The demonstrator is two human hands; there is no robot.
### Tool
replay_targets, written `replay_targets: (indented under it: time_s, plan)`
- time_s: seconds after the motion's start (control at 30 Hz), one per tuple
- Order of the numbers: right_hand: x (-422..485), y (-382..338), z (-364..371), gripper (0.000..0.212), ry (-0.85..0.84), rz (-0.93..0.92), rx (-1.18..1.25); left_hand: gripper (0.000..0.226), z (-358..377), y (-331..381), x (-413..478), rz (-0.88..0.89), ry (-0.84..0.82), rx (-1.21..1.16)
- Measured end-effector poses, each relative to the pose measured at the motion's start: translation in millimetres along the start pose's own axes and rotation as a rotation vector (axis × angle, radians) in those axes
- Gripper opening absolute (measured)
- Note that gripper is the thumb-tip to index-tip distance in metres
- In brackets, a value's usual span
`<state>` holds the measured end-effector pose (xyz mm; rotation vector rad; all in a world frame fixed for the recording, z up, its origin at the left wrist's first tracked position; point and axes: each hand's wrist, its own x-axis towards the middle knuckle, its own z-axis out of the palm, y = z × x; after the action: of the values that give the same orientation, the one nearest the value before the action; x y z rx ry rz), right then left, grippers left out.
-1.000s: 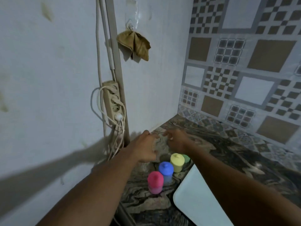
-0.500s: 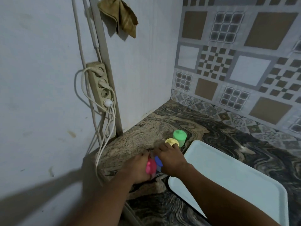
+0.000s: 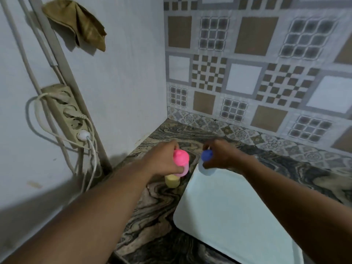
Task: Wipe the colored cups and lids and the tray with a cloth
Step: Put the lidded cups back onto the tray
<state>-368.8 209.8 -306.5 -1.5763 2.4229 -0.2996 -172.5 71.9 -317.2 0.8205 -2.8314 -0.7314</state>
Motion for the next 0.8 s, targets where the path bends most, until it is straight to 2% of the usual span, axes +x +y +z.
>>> replay_targets:
  time_s: [0.13,0.23,0.3,0.47,0.57,0.63,0.73,0.8]
  plan:
    - [-4,53,-4,0.05,-0.003,0.188,0.015,0.068,37,36,59,0.101,-0.077,0.034]
    - [-11,83,21,0.055,-0.022,0.281,0.037,0.083,78,43,87,0.158,-0.145,0.056]
    - [-15,97,41,0.056,-0.022,0.32,0.046,0.084,101,41,100,0.193,-0.184,0.09]
    - [-12,111,68,0.058,0.028,0.35,0.093,0.069,137,35,125,0.225,-0.249,0.12]
    - [-8,113,71,0.061,0.003,0.353,0.085,0.067,140,35,135,0.244,-0.254,0.095]
    - [-7,114,70,0.062,-0.028,0.355,0.082,0.073,137,34,139,0.253,-0.271,0.098]
    - [-1,111,58,0.063,-0.07,0.33,0.054,0.095,123,30,138,0.248,-0.318,0.11]
    - [12,105,42,0.06,-0.03,0.321,0.069,0.094,106,26,135,0.261,-0.283,0.112]
